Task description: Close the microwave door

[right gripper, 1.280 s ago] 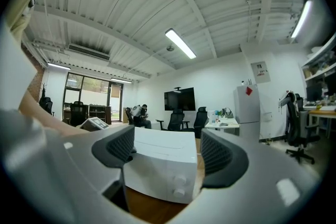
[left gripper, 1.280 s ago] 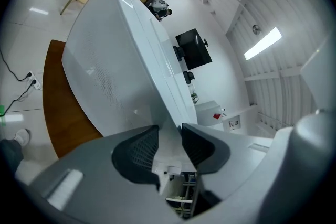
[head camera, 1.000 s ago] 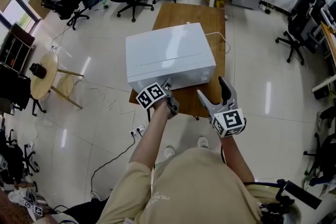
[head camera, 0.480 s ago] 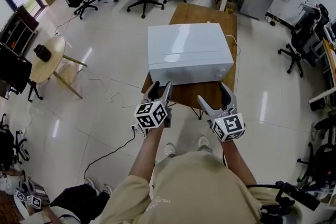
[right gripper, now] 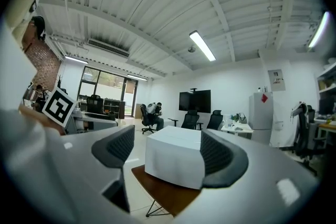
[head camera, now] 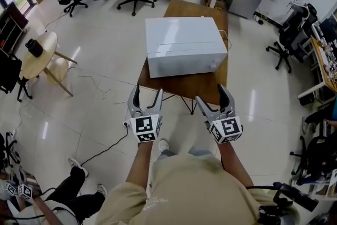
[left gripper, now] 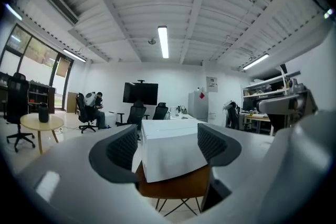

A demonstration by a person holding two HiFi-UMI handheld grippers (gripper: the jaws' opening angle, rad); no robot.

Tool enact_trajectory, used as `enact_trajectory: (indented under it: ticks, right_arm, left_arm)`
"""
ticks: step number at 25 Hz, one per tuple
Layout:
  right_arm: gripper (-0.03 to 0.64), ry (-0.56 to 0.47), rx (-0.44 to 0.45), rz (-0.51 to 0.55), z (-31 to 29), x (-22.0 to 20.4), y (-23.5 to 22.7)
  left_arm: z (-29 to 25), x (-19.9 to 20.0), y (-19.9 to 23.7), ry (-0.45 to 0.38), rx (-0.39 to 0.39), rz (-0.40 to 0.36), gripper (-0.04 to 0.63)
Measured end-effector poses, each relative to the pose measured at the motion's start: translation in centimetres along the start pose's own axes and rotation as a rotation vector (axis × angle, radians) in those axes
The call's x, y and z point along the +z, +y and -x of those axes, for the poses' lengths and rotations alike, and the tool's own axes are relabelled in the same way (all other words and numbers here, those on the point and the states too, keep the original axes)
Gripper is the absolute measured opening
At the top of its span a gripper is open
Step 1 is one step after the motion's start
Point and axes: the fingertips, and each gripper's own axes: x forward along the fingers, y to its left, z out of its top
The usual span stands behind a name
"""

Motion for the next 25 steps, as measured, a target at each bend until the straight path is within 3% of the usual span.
enact_trajectory:
  ticks: [7,12,16,20,25]
  right_arm:
    - [0.382,-0.091,-0.005,-0.045,10.5,2.2,-0.4]
    - [0.382,-0.132,0.001,-0.052,21.5,7.2,-5.1]
    - [0.382,-0.093,-0.005,-0.065,30.4,3.2,-6.1]
    - [0.382,-0.036,-0.033,-0.131,37.7,-1.2,-9.4]
    - [0.382,-0.046,-0.061,-0.171,42.9,2.5,-11.0]
  left_arm:
    - [8.6,0.0,-8.8,-0.014,0.014,-0.083,0.357]
    - [12.8,3.4,-20.1,-0.007,0.029,-0.127,0.356]
    - [18.4,1.7,-26.9,-0.004,0.042,-0.153,0.356]
    - [21.2,-1.4,-33.6,0.035,0.008,-0.17,0.356]
    - [25.1,1.9,-37.8,0.033,0.044,-0.153,0.339]
